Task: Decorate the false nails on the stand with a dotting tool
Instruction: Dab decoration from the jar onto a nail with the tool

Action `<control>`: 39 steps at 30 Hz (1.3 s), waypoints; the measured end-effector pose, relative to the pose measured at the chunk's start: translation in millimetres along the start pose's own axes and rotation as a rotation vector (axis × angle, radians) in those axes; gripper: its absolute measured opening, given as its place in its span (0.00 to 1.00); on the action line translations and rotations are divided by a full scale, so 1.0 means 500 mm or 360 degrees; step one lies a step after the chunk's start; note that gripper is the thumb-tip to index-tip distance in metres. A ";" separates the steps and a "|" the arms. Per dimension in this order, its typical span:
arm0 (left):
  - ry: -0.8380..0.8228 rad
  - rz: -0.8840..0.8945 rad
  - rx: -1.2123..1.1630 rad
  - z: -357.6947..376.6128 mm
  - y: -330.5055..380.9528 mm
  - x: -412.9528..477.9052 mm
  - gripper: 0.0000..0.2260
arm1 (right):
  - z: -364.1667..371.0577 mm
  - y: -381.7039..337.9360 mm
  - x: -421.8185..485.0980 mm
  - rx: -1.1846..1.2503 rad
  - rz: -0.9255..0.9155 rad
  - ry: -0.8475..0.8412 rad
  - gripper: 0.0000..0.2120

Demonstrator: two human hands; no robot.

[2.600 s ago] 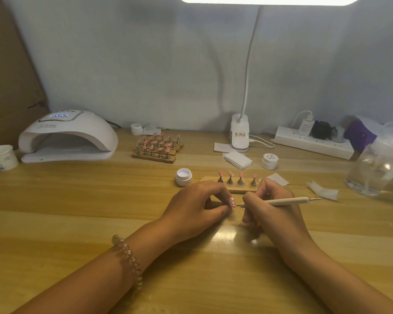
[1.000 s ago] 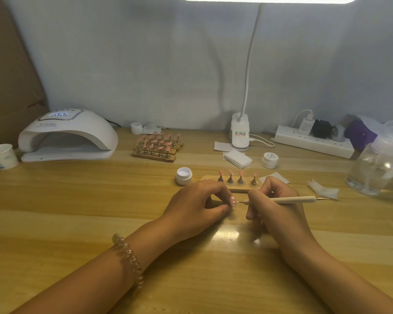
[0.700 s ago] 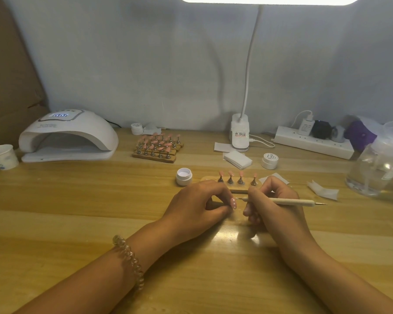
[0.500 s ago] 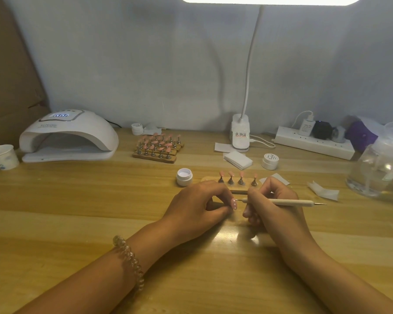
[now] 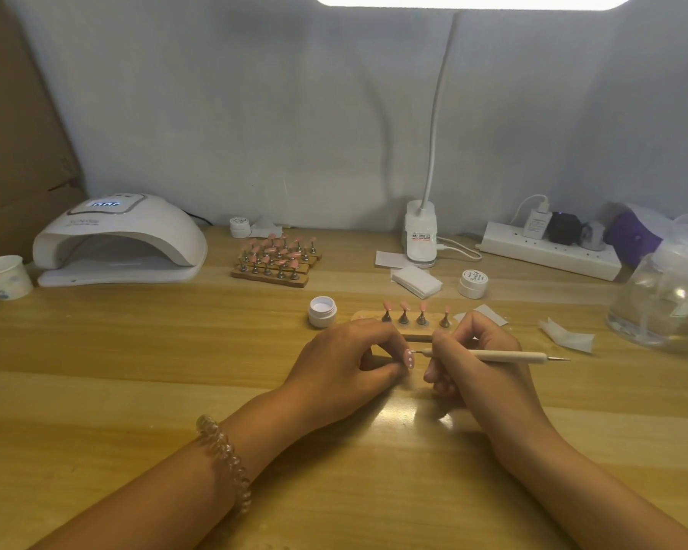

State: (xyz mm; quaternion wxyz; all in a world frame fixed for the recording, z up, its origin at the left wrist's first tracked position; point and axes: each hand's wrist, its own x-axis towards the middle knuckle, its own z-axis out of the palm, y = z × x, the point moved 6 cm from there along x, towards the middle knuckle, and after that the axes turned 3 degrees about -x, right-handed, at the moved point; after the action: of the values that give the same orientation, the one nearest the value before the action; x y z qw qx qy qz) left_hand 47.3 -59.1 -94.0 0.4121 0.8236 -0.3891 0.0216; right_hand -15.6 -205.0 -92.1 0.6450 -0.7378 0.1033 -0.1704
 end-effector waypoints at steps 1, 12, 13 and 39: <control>-0.0001 -0.0003 0.0003 0.000 0.000 -0.001 0.06 | 0.000 0.000 0.000 -0.0001 -0.0002 -0.0001 0.10; -0.0015 -0.0019 -0.0013 0.001 -0.001 -0.001 0.04 | -0.004 0.000 0.001 -0.0004 -0.0012 0.0038 0.09; -0.0017 -0.0021 -0.0021 0.001 -0.002 -0.001 0.05 | -0.003 0.001 0.001 -0.0009 -0.0006 0.0034 0.09; 0.0169 -0.0217 -0.0009 -0.019 -0.005 -0.006 0.06 | -0.085 -0.008 0.027 -0.0325 -0.0307 0.0432 0.07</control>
State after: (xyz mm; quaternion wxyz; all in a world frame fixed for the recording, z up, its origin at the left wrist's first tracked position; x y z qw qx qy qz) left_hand 49.3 -49.7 -90.6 0.4351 0.8446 -0.3099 0.0360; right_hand -19.8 -248.6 -82.0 0.5276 -0.7761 0.1349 -0.3178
